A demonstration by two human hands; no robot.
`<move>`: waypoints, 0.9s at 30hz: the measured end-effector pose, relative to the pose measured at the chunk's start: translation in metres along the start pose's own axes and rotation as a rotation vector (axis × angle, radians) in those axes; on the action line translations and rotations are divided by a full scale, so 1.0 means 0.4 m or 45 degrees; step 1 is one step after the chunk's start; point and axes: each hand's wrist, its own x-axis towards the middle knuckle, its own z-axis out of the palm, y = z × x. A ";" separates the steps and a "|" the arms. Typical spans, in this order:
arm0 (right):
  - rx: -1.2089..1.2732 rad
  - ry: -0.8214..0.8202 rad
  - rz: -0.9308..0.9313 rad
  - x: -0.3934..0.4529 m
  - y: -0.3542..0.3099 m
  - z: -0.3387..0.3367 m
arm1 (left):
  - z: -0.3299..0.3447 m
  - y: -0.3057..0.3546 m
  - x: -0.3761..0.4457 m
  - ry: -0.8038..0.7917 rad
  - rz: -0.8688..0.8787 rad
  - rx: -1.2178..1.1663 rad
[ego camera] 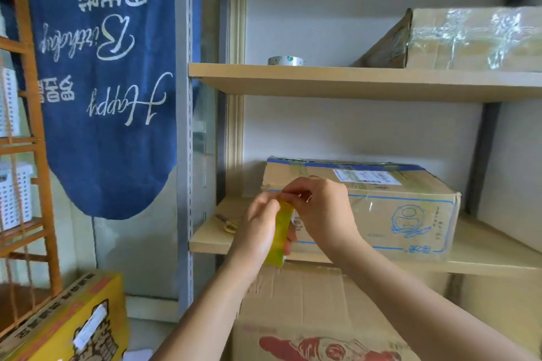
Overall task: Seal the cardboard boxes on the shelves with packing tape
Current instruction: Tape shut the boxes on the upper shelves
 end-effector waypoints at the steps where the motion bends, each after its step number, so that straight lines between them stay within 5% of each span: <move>1: -0.112 0.054 0.004 -0.011 0.012 -0.019 | 0.031 0.009 -0.008 -0.055 -0.028 -0.040; 5: -0.328 0.086 0.075 -0.050 0.082 -0.115 | 0.154 0.012 -0.008 -0.214 -0.213 -0.135; 7: -0.336 0.081 0.137 -0.070 0.124 -0.170 | 0.198 0.014 0.000 -0.481 -0.406 -0.216; 9: -0.267 0.090 0.185 -0.086 0.155 -0.221 | 0.228 0.011 0.018 -0.613 -0.438 -0.025; 13: -0.210 0.074 0.183 -0.092 0.190 -0.312 | 0.242 0.012 0.105 0.144 0.354 0.968; 14: -0.210 0.046 0.176 -0.093 0.193 -0.330 | 0.245 0.010 0.131 0.173 0.562 1.054; 16: -0.221 -0.007 0.154 -0.096 0.203 -0.352 | 0.259 -0.008 0.189 -0.104 0.760 1.280; 19: -0.272 -0.043 0.126 -0.099 0.221 -0.372 | 0.274 -0.032 0.243 -0.515 0.699 1.569; 22: -0.268 -0.032 0.119 -0.094 0.235 -0.385 | 0.283 -0.049 0.294 -0.327 0.721 1.429; 27: -0.269 -0.021 0.106 -0.088 0.243 -0.381 | 0.298 -0.104 0.322 -0.085 1.120 1.639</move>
